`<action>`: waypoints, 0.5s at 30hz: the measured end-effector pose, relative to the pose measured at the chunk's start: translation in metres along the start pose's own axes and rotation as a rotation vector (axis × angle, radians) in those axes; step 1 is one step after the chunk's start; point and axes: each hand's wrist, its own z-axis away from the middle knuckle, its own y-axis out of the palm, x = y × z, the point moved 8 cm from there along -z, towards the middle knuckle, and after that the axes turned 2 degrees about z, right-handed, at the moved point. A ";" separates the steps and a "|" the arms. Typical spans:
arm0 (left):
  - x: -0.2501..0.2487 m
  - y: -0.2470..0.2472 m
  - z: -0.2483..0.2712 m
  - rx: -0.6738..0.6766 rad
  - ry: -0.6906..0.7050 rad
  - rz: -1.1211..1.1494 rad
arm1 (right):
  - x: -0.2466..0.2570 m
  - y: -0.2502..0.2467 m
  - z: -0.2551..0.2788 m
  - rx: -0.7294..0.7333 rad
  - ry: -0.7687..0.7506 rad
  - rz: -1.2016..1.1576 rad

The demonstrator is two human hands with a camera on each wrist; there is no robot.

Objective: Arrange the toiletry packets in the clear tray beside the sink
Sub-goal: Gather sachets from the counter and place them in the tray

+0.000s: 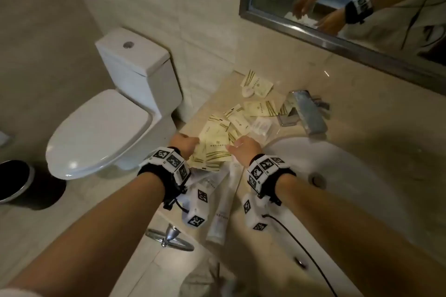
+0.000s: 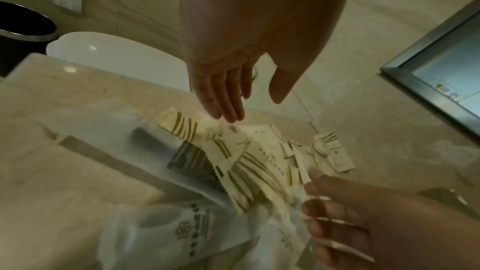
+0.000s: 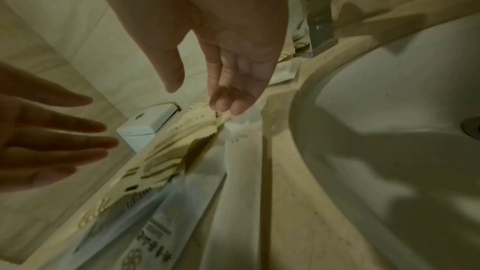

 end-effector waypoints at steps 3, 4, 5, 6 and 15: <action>0.007 0.009 -0.010 0.035 0.001 -0.025 | -0.002 0.007 -0.010 0.015 0.011 0.015; 0.009 0.012 -0.011 0.043 -0.009 -0.024 | -0.005 0.010 -0.015 0.018 0.025 0.002; 0.011 0.015 -0.013 0.049 -0.014 -0.041 | -0.007 0.014 -0.018 0.030 0.031 0.003; 0.012 0.017 -0.011 0.046 -0.018 -0.056 | -0.010 0.018 -0.021 0.043 0.046 0.001; 0.018 0.021 -0.024 -0.025 0.007 -0.154 | -0.021 0.027 -0.042 0.001 0.070 -0.049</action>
